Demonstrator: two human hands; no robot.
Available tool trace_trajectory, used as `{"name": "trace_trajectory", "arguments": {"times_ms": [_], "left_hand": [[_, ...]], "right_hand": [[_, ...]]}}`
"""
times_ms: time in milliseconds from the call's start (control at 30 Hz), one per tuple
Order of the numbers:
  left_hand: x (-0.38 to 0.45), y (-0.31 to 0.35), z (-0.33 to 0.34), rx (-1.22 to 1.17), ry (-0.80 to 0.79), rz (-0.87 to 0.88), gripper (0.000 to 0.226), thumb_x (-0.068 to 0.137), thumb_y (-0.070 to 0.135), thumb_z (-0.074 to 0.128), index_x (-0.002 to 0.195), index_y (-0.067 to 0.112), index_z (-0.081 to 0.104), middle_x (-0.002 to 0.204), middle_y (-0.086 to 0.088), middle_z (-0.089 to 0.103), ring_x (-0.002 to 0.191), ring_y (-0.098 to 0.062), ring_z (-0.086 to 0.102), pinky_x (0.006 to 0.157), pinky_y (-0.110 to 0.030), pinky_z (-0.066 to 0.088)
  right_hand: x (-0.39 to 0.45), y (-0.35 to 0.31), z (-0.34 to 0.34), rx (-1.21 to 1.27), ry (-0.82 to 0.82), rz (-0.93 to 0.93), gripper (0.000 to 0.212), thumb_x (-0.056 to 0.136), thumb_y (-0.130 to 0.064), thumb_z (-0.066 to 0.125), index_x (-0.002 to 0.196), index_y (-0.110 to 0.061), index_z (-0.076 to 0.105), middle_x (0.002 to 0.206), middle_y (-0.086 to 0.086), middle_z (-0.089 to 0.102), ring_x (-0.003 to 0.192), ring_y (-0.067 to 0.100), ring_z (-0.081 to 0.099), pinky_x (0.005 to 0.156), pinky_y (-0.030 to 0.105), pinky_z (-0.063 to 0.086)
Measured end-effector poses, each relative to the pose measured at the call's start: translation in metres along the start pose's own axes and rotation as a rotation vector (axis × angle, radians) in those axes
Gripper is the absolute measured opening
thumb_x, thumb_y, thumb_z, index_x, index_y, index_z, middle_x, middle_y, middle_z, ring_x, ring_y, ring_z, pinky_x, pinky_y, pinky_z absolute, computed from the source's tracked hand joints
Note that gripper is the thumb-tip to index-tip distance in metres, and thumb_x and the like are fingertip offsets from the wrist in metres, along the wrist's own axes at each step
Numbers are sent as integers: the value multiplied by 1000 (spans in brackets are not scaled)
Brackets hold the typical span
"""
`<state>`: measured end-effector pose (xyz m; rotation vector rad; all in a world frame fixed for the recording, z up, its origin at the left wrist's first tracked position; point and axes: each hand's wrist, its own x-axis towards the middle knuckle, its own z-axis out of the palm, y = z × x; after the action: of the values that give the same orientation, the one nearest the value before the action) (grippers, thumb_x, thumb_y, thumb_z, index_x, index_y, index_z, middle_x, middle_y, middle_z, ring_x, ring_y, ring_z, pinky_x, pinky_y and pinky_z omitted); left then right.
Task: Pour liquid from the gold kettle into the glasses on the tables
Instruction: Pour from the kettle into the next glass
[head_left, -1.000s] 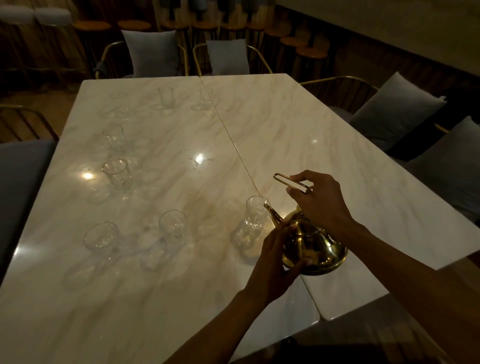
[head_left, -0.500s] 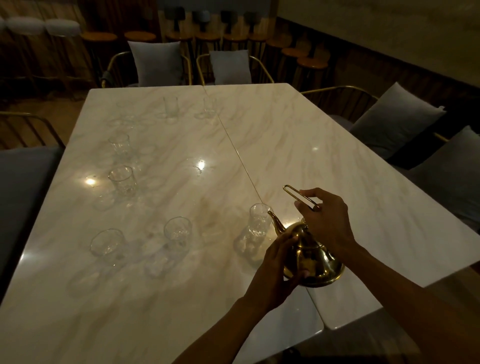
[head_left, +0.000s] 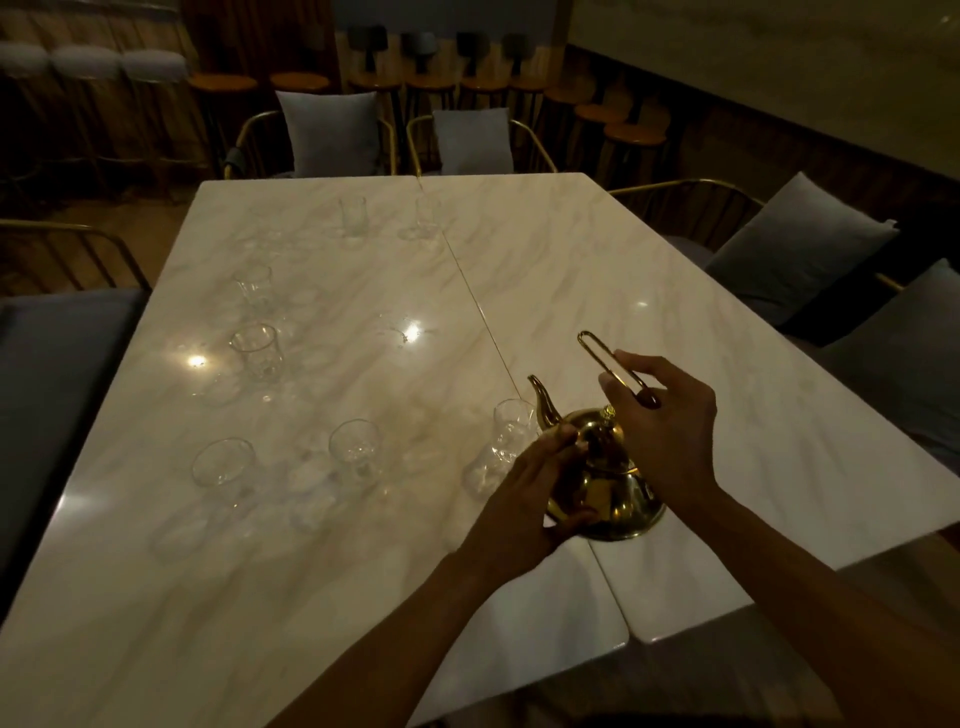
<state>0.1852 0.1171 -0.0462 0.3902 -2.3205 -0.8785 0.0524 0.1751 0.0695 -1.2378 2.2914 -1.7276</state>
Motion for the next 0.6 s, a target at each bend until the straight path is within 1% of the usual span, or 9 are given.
{"name": "trace_trajectory", "arguments": {"times_ms": [33, 67, 133, 200, 267, 333, 433, 533, 600], "left_hand": [[1, 4, -3, 16, 15, 1, 74, 88, 45, 65, 148, 29, 26, 158, 11, 17, 145, -9, 19, 113, -20, 24], [2, 8, -7, 34, 29, 1, 74, 87, 45, 65, 148, 29, 27, 157, 11, 18, 145, -10, 20, 112, -21, 24], [1, 15, -15, 68, 57, 3, 74, 86, 45, 67, 147, 28, 29, 157, 9, 20, 145, -11, 21, 112, -24, 25], [-2, 20, -22, 98, 81, -1, 74, 85, 44, 67, 147, 27, 30, 158, 6, 22, 145, -13, 22, 113, -30, 32], [-9, 24, -26, 133, 107, -15, 74, 86, 44, 67, 147, 27, 28, 158, 4, 23, 145, -14, 22, 112, -37, 37], [-18, 26, -31, 145, 128, -36, 74, 86, 42, 68, 147, 26, 29, 158, 4, 23, 145, -14, 22, 112, -40, 37], [-37, 28, -36, 155, 141, -68, 74, 86, 41, 69, 147, 23, 32, 158, 6, 22, 145, -12, 22, 113, -38, 36], [-55, 29, -44, 164, 154, -99, 74, 86, 37, 70, 147, 22, 32, 157, 7, 22, 144, -11, 22, 112, -34, 37], [-67, 28, -50, 167, 166, -123, 73, 86, 35, 71, 147, 21, 33, 157, 5, 23, 144, -11, 23, 111, -32, 38]], "right_hand": [[1, -5, -2, 13, 3, -20, 30, 83, -15, 73, 112, -13, 68, 98, -8, 69, 73, 1, 65, 64, 8, 50], [2, -11, -4, 29, 4, -36, 30, 83, -15, 73, 112, -13, 68, 101, -10, 68, 74, -2, 65, 65, 7, 50], [3, -19, -7, 57, 1, -59, 30, 83, -17, 74, 112, -14, 68, 101, -11, 68, 71, -5, 64, 63, 7, 49], [2, -27, -7, 80, -11, -72, 30, 83, -18, 73, 113, -15, 68, 101, -9, 69, 67, -2, 63, 61, 8, 49], [-2, -34, -4, 95, -32, -94, 31, 83, -19, 73, 113, -15, 68, 104, -6, 70, 68, -2, 61, 61, 8, 48], [-8, -39, -1, 115, -52, -114, 30, 83, -19, 73, 113, -14, 68, 104, -5, 70, 61, -5, 58, 56, 7, 45], [-20, -43, 7, 152, -87, -100, 30, 84, -18, 73, 113, -14, 68, 101, -7, 70, 55, -5, 56, 54, 8, 43], [-32, -46, 18, 168, -123, -95, 29, 83, -19, 73, 112, -14, 69, 103, -7, 70, 64, 0, 61, 60, 8, 47], [-40, -49, 27, 185, -156, -93, 28, 84, -18, 73, 111, -13, 69, 101, -7, 70, 62, -3, 61, 59, 7, 45]]}}
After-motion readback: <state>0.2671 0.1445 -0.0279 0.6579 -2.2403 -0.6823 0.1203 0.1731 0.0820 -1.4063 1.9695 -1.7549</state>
